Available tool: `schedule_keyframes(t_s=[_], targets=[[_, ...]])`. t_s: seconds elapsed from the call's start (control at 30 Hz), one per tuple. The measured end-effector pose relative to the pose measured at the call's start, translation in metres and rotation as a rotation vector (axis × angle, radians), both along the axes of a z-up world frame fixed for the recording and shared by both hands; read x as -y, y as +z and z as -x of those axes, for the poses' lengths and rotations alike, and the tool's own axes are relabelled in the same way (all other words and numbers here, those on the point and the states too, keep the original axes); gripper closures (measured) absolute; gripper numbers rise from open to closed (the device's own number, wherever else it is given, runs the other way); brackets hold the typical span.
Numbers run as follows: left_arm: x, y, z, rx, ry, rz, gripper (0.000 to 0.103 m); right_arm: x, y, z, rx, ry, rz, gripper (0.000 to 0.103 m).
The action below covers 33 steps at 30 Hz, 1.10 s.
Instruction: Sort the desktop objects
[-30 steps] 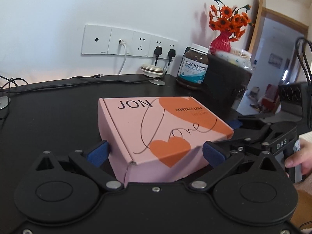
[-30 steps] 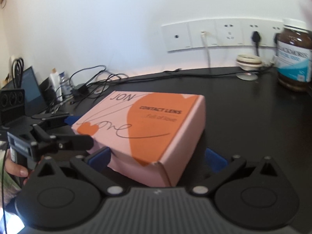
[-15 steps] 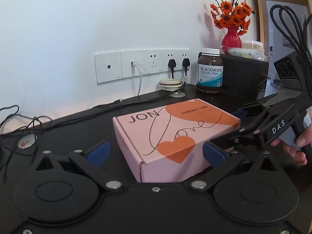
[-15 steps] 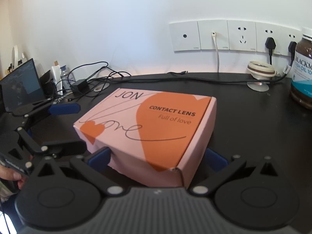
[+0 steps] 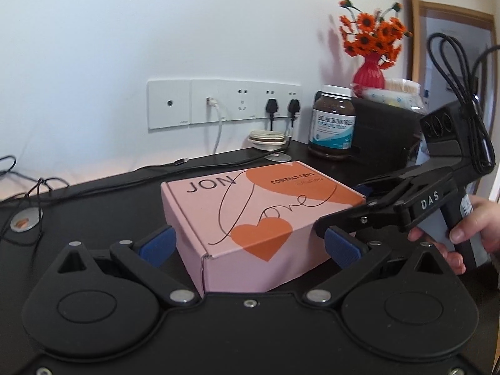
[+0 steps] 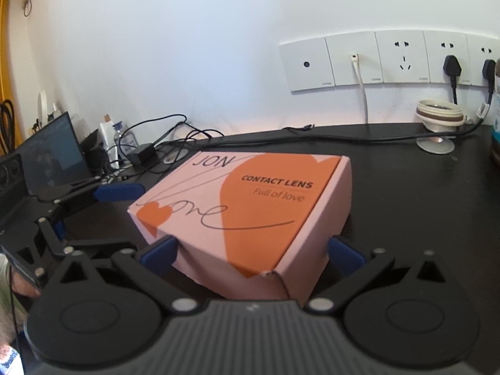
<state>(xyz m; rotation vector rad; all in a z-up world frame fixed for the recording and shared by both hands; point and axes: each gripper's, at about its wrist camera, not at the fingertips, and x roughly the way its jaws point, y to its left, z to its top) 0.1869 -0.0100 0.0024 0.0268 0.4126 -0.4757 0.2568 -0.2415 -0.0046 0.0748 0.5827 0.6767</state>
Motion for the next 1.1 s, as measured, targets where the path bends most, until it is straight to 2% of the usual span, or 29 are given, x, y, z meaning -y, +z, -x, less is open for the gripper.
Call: schedule_keyframes(t_s=[0.1,0.43,0.73,1.1], targets=[[0.002,0.000,0.000,-0.003,0.028,-0.017,0.000,0.003,-0.001,-0.001,-0.017,-0.002,-0.024,0.001],[0.016,-0.002,0.005,0.026,0.032,-0.118,0.000,0.015,-0.006,-0.004,-0.072,-0.008,-0.103,0.001],[0.001,-0.004,-0.008,-0.046,0.086,-0.046,0.000,0.018,-0.008,-0.006,-0.097,-0.017,-0.120,0.001],[0.002,-0.005,-0.015,-0.084,0.079,-0.037,0.000,0.018,-0.008,-0.007,-0.093,-0.012,-0.124,0.001]])
